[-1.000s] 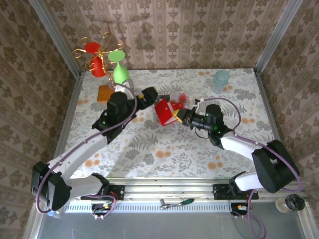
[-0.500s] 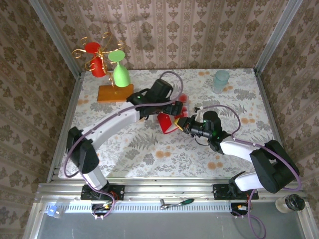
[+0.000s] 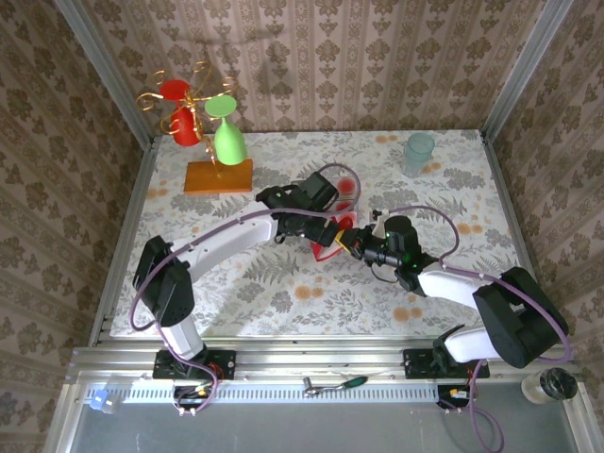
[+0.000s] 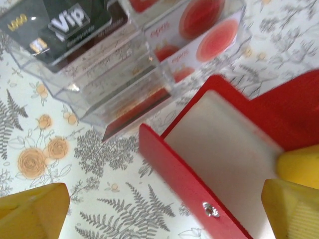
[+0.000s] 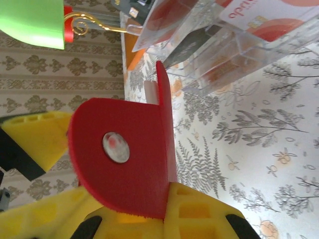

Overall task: Put the credit cards into the card holder
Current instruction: Open the card holder at the center of the table.

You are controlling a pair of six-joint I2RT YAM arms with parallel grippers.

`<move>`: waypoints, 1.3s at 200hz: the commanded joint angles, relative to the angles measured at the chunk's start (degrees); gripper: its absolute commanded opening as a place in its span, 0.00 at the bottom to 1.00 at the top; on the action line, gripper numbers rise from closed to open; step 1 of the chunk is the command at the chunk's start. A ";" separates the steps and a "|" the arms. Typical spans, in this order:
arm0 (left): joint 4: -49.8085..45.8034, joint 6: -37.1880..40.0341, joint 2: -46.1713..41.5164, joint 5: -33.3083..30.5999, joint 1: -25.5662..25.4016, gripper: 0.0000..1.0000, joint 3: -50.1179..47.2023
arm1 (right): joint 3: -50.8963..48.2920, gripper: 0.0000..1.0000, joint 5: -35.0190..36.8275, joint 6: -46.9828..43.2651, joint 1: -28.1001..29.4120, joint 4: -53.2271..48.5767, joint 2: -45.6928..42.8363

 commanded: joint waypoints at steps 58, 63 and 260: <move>2.73 -1.85 -7.24 -5.12 0.24 1.00 -12.73 | -3.95 0.00 6.49 -0.57 -0.51 1.00 -1.28; 3.48 -2.19 -7.43 -5.00 0.29 1.00 -13.77 | -4.15 0.00 6.82 -0.36 -0.46 1.24 -1.23; 15.08 -5.32 -1.35 -7.84 0.27 1.00 -28.35 | -10.67 0.20 35.52 7.22 17.87 8.73 4.22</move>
